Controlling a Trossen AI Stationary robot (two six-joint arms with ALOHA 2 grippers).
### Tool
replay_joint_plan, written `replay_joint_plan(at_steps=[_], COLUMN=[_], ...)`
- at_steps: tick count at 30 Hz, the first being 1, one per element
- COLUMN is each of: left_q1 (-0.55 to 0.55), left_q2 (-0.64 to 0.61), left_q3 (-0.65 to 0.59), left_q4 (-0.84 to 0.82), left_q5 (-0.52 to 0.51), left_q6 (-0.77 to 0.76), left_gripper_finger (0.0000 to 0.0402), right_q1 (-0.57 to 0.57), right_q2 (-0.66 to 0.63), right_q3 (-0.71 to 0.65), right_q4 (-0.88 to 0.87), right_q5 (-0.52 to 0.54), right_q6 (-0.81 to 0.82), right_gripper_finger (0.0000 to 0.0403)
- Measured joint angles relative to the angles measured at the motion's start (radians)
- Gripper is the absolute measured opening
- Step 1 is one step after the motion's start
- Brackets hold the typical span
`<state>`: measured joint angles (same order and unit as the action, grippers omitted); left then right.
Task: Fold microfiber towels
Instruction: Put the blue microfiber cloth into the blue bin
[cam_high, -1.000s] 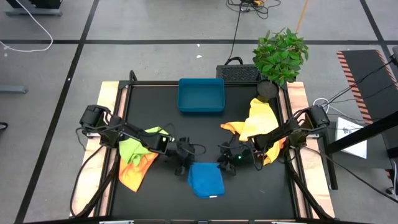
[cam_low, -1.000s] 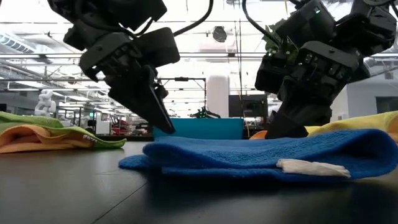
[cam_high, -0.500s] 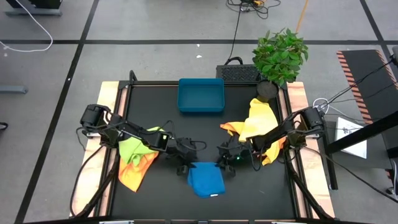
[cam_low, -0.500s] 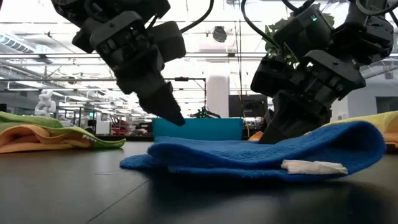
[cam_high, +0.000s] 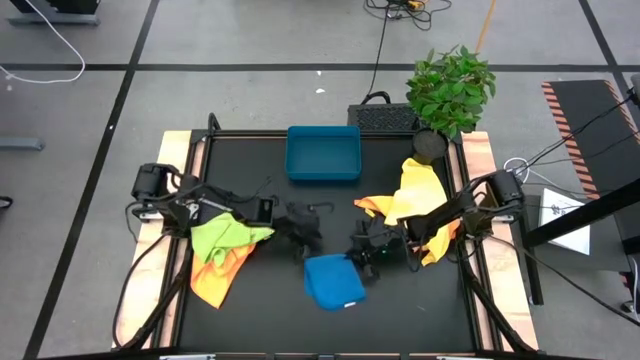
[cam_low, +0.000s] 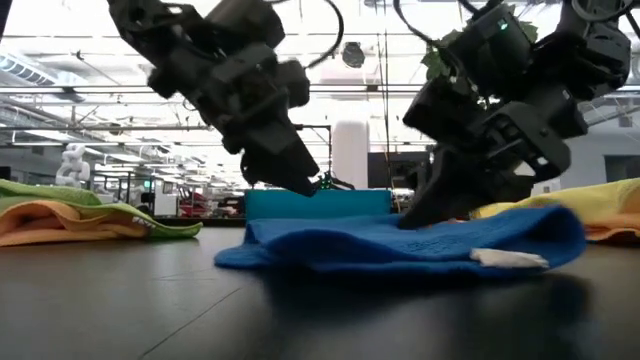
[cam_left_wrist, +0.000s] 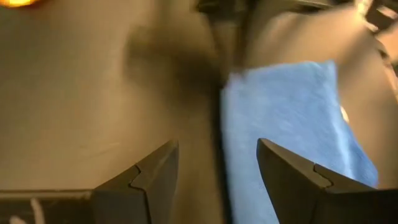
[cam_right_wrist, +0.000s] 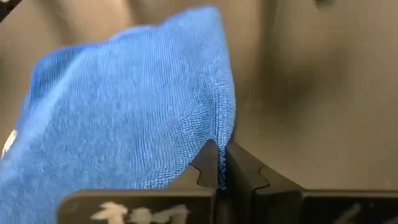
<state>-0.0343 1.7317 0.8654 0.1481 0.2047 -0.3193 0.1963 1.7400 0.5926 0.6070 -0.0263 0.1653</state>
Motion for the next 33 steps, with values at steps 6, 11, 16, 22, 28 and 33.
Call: replay_joint_plan(at_steps=[6, 11, 16, 22, 28, 33], left_q1=[0.083, 0.096, 0.075, 0.081, 0.114, 0.137], left_q2=[0.0, 0.03, 0.087, 0.138, 0.104, 0.066], left_q3=[0.0, 0.0, 0.002, 0.001, 0.001, 0.006], left_q4=[-0.004, 0.01, 0.029, 0.047, 0.003, -0.023], left_q5=[0.135, 0.209, 0.225, 0.227, 0.323, 0.291], left_q6=[-0.031, -0.071, -0.083, -0.085, 0.011, 0.086], left_gripper_finger=[0.0219, 0.0219, 0.0219, 0.0218, 0.0159, 0.0028], right_q1=[-0.028, -0.052, -0.061, -0.074, -0.107, -0.165], right_q2=[-0.078, -0.131, -0.158, -0.165, -0.165, -0.165], right_q3=[0.0, 0.001, 0.001, 0.001, 0.002, 0.002], right_q4=[-0.03, -0.071, -0.082, -0.089, -0.118, -0.118], right_q5=[0.035, 0.031, 0.034, 0.038, 0.071, 0.078], right_q6=[-0.085, -0.102, -0.135, -0.155, -0.153, -0.152], right_gripper_finger=[0.0001, 0.0001, 0.0001, 0.0, 0.0, 0.0])
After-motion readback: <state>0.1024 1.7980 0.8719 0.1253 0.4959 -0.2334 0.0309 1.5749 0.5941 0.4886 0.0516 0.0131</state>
